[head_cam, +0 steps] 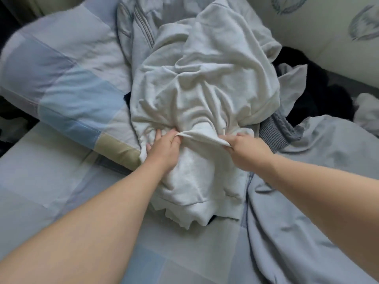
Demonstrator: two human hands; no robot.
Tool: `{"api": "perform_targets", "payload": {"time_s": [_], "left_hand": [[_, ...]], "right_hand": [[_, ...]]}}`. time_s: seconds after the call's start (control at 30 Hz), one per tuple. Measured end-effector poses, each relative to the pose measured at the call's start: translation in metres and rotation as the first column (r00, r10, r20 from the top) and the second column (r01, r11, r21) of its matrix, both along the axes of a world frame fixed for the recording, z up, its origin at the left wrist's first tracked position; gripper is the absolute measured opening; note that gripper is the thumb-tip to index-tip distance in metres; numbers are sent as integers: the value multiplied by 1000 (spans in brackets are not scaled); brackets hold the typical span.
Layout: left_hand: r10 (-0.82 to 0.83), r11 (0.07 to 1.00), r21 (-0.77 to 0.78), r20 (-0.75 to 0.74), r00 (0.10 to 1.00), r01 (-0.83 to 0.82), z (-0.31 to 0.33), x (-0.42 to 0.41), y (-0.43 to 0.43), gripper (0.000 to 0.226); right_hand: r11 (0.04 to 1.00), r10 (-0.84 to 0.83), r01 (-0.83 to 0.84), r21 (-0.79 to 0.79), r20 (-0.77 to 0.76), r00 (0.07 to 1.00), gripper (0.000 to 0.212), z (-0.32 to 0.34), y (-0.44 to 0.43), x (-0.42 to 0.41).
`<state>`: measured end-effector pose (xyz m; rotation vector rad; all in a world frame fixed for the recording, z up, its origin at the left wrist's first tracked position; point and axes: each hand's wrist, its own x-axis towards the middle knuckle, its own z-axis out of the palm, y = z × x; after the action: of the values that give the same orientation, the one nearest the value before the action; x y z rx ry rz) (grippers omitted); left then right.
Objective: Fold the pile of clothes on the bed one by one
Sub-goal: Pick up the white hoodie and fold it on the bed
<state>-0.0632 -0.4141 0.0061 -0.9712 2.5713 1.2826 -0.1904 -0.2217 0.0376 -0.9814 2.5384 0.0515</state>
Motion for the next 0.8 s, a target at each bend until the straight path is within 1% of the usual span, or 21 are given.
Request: {"api": "perform_targets", "payload": {"time_s": [0.03, 0.1, 0.2, 0.3, 0.47, 0.57, 0.6, 0.7, 0.8], "left_hand": [[19, 997, 72, -18, 1000, -17, 13, 15, 8, 43], [27, 987, 160, -20, 999, -24, 41, 55, 28, 42], [-13, 983, 183, 10, 1000, 11, 86, 112, 54, 33], [-81, 969, 240, 55, 995, 65, 126, 150, 72, 34], [-252, 932, 298, 122, 960, 207, 173, 185, 109, 35], [-281, 907, 358, 123, 952, 222, 189, 202, 128, 38], [-287, 905, 360, 125, 950, 226, 195, 208, 134, 39], [-309, 913, 313, 105, 945, 264, 210, 228, 151, 40], [-323, 921, 253, 67, 944, 297, 232, 254, 181, 38]], "right_hand": [[1000, -9, 9, -10, 14, 1000, 31, 17, 10, 20], [995, -91, 95, -31, 120, 989, 33, 49, 31, 66], [964, -214, 240, -119, 196, 957, 45, 87, 67, 125], [925, -293, 340, -171, 248, 923, 43, 123, 101, 187], [865, -456, 498, -65, 313, 833, 38, 169, 148, 245], [837, -505, 546, -37, 330, 797, 22, 189, 175, 265], [826, -518, 563, -32, 352, 780, 20, 196, 184, 272], [816, -515, 576, -55, 384, 766, 25, 210, 210, 292], [805, -480, 571, -160, 389, 787, 33, 220, 247, 327]]}}
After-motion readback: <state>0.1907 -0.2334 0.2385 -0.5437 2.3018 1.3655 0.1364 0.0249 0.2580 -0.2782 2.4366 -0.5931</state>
